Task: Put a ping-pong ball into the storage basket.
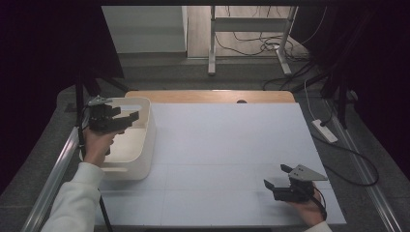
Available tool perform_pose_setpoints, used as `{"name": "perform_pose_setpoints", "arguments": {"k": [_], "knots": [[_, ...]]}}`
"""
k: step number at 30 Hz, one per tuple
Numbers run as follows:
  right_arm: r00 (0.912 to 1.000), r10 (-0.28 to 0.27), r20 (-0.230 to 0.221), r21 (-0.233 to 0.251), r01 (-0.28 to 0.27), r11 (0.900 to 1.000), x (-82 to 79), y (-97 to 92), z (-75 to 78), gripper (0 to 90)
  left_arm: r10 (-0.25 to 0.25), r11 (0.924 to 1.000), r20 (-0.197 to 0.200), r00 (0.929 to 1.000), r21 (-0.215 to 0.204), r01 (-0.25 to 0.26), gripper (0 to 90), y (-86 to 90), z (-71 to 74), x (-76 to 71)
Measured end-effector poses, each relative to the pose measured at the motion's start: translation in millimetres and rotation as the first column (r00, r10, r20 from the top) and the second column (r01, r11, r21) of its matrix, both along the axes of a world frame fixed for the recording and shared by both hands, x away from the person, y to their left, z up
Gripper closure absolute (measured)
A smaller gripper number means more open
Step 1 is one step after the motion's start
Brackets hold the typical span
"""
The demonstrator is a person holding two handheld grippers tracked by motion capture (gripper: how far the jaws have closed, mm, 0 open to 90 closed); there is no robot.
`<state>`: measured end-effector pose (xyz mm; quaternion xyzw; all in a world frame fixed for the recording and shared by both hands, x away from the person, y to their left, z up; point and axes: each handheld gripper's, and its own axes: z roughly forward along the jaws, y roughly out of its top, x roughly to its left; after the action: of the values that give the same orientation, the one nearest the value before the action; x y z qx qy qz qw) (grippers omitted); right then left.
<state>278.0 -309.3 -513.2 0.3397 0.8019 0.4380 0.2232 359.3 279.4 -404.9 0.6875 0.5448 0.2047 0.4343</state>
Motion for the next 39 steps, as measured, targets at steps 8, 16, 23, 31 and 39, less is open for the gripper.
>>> {"name": "perform_pose_setpoints", "arguments": {"k": [8, 16, 23, 31, 39], "knots": [[1.0000, -0.001, 0.001, -0.005, 0.001, 1.0000, 0.2, 1.4, 0.2, 13.0, -0.052, 0.9970, 0.050, 0.9974, -0.054, 0.054, 18.0, -3.8, 11.4, -12.0], [1.0000, -0.002, 0.000, -0.006, 0.002, 1.0000, 0.4, 1.6, 0.0, 13.0, -0.095, 0.9919, 0.092, 0.9912, -0.075, 0.102, 18.1, -11.2, 19.0, -21.6], [1.0000, 0.000, 0.001, -0.005, 0.000, 1.0000, 0.6, 1.7, -0.2, 13.0, -0.133, 0.9871, 0.113, 0.9845, -0.073, 0.142, 18.4, -22.7, 23.0, -26.0], [1.0000, 0.002, 0.000, -0.004, -0.002, 1.0000, 0.8, 1.7, -0.3, 13.1, -0.181, 0.9786, 0.149, 0.9722, -0.072, 0.193, 18.8, -36.5, 30.3, -35.6], [1.0000, 0.004, 0.001, -0.005, -0.004, 1.0000, 0.5, 1.9, -0.1, 13.1, -0.217, 0.9709, 0.164, 0.9624, -0.067, 0.230, 18.8, -50.2, 33.3, -38.9]]}}
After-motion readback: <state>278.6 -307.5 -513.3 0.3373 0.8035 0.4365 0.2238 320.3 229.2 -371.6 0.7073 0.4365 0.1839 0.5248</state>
